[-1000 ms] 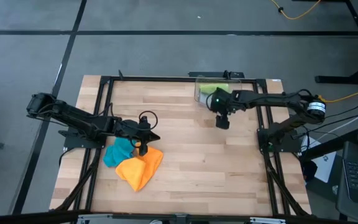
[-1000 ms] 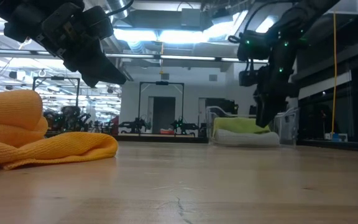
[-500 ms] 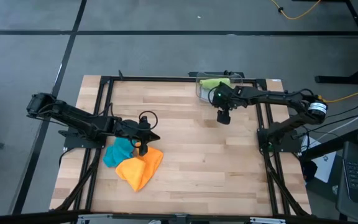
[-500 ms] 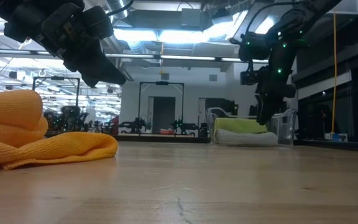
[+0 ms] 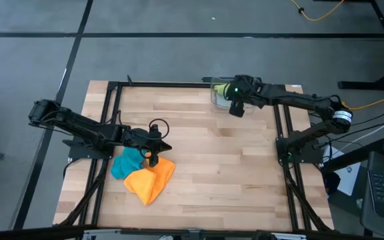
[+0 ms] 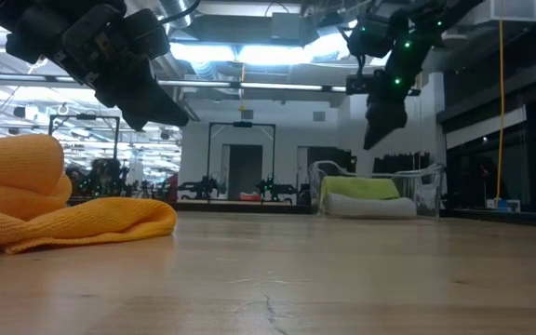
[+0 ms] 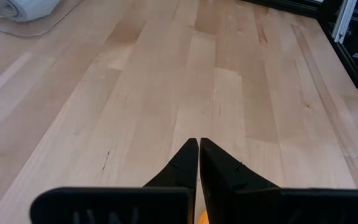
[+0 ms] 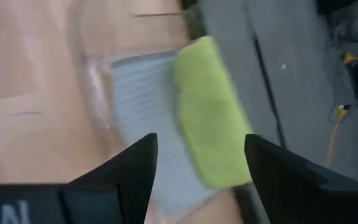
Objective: Fold microfiber towels
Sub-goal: Put the folded green microfiber into the transparent bin
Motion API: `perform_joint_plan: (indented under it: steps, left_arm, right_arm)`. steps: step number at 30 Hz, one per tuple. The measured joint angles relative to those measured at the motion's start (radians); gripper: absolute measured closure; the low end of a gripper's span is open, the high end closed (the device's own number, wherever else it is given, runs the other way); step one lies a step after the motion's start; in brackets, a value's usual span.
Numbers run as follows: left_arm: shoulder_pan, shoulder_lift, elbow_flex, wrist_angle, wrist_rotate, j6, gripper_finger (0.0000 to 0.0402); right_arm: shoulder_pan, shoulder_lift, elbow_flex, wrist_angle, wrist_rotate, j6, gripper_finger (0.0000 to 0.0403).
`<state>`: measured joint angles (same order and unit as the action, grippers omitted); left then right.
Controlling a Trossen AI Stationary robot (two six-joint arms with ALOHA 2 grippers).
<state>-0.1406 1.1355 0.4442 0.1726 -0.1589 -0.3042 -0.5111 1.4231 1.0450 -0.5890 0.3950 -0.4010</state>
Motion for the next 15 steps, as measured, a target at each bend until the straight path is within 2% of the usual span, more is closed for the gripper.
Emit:
perform_joint_plan:
  steps: [4, 8, 15]
  left_arm:
    - [0.000, 0.000, 0.000, 0.000, 0.000, 0.000, 0.0392]
    - [0.000, 0.000, 0.000, 0.000, 0.000, 0.000, 0.0392]
    - [0.000, 0.000, 0.000, 0.000, 0.000, 0.000, 0.0392]
  right_arm:
    - [-0.074, 0.000, 0.002, 0.064, -0.016, -0.059, 0.0159]
    - [-0.156, 0.022, 0.001, 0.087, -0.147, -0.078, 0.0159]
    - [-0.235, 0.125, 0.006, 0.189, -0.227, -0.151, 0.0159]
